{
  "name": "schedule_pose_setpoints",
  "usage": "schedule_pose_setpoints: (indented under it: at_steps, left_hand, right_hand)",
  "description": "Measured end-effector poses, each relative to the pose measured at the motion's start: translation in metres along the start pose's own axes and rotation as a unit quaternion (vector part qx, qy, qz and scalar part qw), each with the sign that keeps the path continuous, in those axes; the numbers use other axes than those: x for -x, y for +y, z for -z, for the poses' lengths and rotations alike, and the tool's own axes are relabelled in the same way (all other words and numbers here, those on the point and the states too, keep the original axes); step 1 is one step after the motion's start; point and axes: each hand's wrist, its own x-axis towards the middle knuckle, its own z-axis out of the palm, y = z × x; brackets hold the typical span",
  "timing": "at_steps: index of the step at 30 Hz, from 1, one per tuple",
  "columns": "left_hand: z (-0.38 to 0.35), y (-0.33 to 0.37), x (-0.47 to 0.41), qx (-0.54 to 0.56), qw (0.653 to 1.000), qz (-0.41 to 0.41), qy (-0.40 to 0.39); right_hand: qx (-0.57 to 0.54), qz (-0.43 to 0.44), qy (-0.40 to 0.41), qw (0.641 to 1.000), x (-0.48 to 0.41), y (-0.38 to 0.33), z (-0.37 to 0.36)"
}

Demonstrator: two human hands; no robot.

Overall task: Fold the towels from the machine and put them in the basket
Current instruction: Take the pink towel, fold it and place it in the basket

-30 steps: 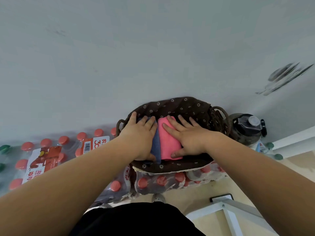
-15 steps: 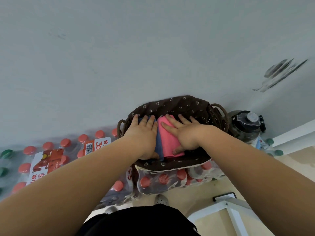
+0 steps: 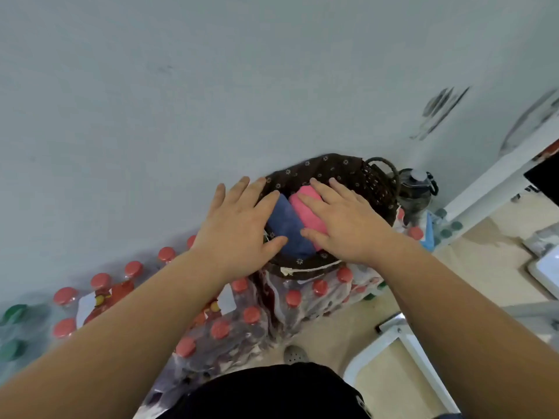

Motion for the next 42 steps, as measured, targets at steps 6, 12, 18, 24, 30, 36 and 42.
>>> schedule_pose_setpoints:
  at_steps: [6,12,18,24,30,36,42]
  left_hand:
    - [-0.010,-0.035,0.062,0.003,0.997,-0.073,-0.009]
    - [-0.033,-0.025,0.106,0.039,0.985,-0.166,-0.023]
    - [-0.053,0.033,0.133,0.070,0.955,-0.284,-0.044]
    - [-0.083,0.109,0.159,0.026,0.914,-0.373,-0.158]
    - [-0.102,0.199,0.186,0.005,0.874,-0.444,-0.195]
    - [-0.127,0.271,0.201,0.072,0.858,-0.459,-0.221]
    - [-0.145,0.308,0.216,0.152,0.863,-0.421,-0.235]
  right_hand:
    - [-0.013,-0.132,0.059,0.989,0.060,-0.071,-0.024]
    - [-0.019,-0.247,0.025,0.969,0.151,-0.131,-0.053]
    - [-0.060,-0.360,-0.008,0.931,0.254,-0.152,-0.090]
    - [-0.112,-0.494,-0.009,0.862,0.348,-0.158,-0.137]
    - [-0.101,-0.569,0.010,0.816,0.423,-0.150,-0.169]
    - [-0.093,-0.584,0.083,0.802,0.467,-0.127,-0.199]
    - [-0.104,-0.522,0.189,0.825,0.475,-0.119,-0.219]
